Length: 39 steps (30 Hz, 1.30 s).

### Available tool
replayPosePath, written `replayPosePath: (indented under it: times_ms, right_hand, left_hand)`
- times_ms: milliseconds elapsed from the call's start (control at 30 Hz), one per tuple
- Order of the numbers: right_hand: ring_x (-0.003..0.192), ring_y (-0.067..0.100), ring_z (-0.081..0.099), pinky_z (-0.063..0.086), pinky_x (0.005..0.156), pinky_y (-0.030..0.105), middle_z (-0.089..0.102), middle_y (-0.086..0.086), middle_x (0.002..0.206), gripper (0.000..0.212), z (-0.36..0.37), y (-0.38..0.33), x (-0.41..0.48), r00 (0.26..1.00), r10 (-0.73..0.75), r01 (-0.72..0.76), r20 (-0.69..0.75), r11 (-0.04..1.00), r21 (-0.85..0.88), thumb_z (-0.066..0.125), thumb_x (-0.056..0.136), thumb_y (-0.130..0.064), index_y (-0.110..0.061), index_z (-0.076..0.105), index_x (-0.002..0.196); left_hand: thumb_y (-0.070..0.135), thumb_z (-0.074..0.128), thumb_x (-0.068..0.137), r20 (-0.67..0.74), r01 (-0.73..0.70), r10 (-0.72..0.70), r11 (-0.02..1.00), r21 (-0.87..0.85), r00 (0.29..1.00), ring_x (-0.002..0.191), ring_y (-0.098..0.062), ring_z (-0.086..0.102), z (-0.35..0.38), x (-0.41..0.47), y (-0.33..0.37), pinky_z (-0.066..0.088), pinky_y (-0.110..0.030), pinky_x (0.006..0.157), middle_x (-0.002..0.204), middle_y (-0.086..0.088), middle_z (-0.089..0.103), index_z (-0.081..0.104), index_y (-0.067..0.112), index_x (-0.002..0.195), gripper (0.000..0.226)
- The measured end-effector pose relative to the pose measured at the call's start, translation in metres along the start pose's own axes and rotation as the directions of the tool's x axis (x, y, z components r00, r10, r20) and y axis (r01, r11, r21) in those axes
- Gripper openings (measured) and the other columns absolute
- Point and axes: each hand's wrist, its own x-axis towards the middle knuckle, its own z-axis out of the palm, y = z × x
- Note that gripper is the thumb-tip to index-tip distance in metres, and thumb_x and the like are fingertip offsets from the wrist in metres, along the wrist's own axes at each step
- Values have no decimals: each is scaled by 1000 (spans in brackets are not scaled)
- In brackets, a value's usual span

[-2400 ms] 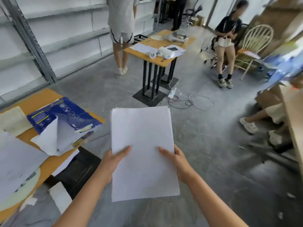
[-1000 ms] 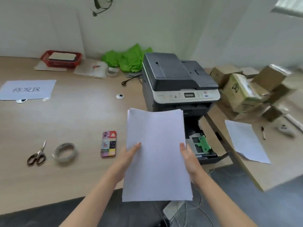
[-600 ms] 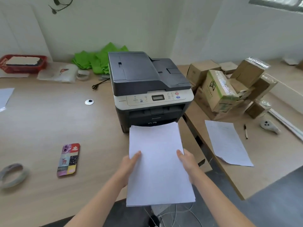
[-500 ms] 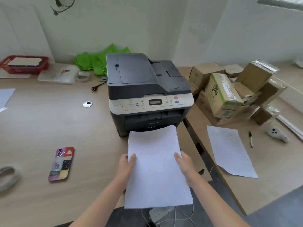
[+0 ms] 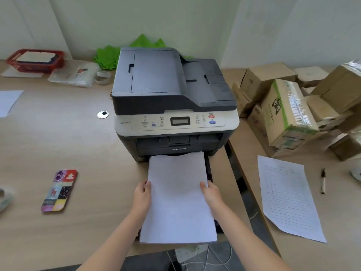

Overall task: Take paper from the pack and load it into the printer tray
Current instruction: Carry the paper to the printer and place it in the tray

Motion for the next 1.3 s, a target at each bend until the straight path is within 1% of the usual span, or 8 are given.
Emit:
replayPosePath:
  times_ms: [100,333,667,800,900,1100,1233,1300]
  right_hand:
    - [111,30,60,49,99,45,63,8,119,36,-2,4,12,1000,23,-23,-5,998,63,41,102,-24,-12,50,135]
    - [125,30,51,40,103,37,55,8,135,50,-9,13,21,994,61,-59,-88,998,28,38,102,-40,-10,45,140]
    - [139,31,36,32,110,41,40,11,151,53,-3,-19,48,993,-48,44,-103,998,-41,37,102,-39,-10,35,147]
    - [106,39,57,47,86,44,59,28,107,44,1,-26,61,981,-162,146,-110,980,-138,37,102,-37,0,56,114]
    - [79,25,49,35,59,31,47,8,75,34,3,-21,66,967,-209,185,-145,969,-167,38,102,-37,-8,51,89]
    - [129,30,48,43,98,35,46,12,144,50,11,-17,61,953,-284,245,-107,927,-285,49,100,-24,-9,32,144]
    - [127,26,52,47,81,24,40,11,150,60,10,-16,65,941,-321,270,-111,904,-331,47,95,6,-10,26,149]
    - [134,26,45,45,94,28,38,10,152,61,10,-13,68,927,-359,306,-111,894,-328,52,96,-1,-12,25,149]
  left_hand:
    - [24,40,101,5,-5,5,1000,-15,1000,118,-29,54,5,10,2,42,-39,98,124,-13,60,52,1,129,39]
    - [15,38,101,-5,21,-21,998,-58,1000,81,-15,54,16,14,-7,39,-24,64,83,7,57,58,22,87,25]
    - [29,40,101,-35,-5,1,993,-114,999,131,-26,45,21,36,4,36,-33,100,138,-6,51,47,12,137,41]
    - [31,39,101,-86,13,-22,995,-101,996,128,-26,46,32,52,8,36,-33,100,140,-7,50,47,14,137,41]
    - [27,38,101,-173,-17,9,999,-44,985,101,-24,51,39,57,8,38,-30,86,115,-9,57,54,10,126,35]
    - [20,34,102,-277,-119,144,988,103,950,77,-21,48,53,43,2,37,-28,59,87,-7,52,50,4,114,26]
    - [15,39,101,-254,-187,194,981,49,948,99,-21,55,55,45,-5,39,-11,78,108,-11,56,46,4,127,29]
    - [19,42,100,-204,-211,238,967,144,950,118,-27,50,54,48,-11,43,-29,99,127,-15,52,36,7,139,41]
